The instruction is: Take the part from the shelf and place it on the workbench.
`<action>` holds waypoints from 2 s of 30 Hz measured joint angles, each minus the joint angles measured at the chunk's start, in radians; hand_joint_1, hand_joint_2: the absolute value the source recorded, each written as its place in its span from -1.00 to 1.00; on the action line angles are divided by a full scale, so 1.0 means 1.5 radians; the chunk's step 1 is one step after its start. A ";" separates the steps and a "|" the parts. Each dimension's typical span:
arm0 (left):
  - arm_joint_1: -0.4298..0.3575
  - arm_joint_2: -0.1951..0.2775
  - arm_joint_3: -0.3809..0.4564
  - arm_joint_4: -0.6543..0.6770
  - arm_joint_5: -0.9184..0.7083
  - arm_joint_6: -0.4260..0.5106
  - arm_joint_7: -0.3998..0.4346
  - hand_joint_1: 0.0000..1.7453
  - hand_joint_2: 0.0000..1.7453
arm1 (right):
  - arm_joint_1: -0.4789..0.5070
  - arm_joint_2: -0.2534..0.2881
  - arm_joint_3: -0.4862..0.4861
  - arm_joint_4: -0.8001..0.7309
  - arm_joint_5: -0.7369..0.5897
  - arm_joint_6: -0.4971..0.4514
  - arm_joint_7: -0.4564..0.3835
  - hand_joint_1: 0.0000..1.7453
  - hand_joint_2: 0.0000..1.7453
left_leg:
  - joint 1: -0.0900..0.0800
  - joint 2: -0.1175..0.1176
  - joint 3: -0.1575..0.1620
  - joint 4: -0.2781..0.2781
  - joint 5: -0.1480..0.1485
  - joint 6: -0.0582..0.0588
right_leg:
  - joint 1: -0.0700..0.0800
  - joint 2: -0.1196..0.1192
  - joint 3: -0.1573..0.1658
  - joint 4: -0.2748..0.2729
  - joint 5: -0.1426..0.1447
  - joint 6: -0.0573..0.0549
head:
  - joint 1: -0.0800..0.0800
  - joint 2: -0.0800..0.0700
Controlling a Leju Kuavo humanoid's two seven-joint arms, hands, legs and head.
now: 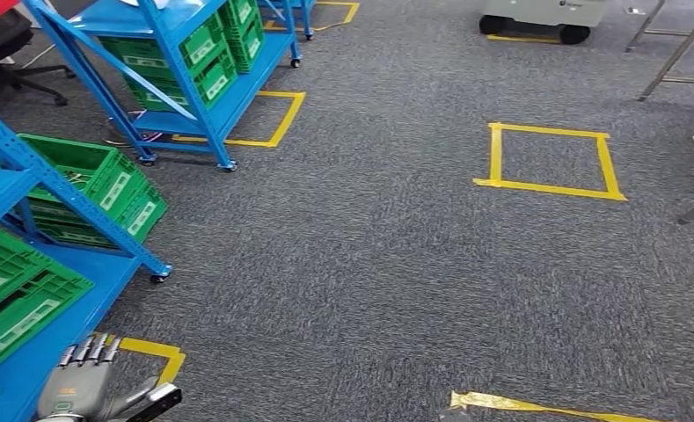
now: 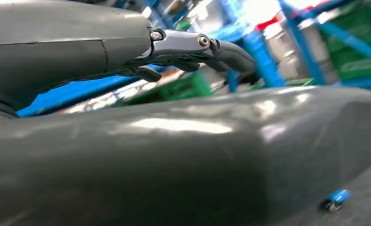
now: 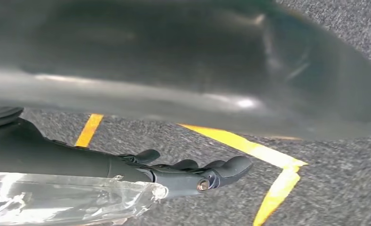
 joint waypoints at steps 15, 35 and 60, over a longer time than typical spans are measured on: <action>-0.004 -0.040 0.117 0.081 0.000 0.000 -0.031 -1.00 -1.00 | -0.001 0.000 0.000 0.000 -0.002 -0.001 0.001 -1.00 -1.00 | 0.003 -0.095 0.014 -0.047 0.019 0.024 | -0.009 0.096 -0.024 0.055 -0.016 0.026 | 0.011 0.000; -0.011 -0.073 0.236 0.154 0.000 0.000 -0.079 -1.00 -1.00 | -0.004 -0.001 0.000 0.000 -0.007 -0.005 0.000 -1.00 -1.00 | -0.008 0.003 0.027 -0.052 0.006 0.018 | 0.004 -0.025 0.007 0.000 -0.006 0.013 | 0.002 0.000; -0.012 -0.104 0.296 0.182 -0.001 0.000 -0.091 -1.00 -1.00 | -0.003 0.000 0.000 0.000 -0.010 -0.009 0.001 -1.00 -1.00 | -0.001 -0.022 -0.025 0.044 -0.011 -0.002 | -0.007 0.020 0.006 -0.002 -0.004 -0.002 | 0.001 0.000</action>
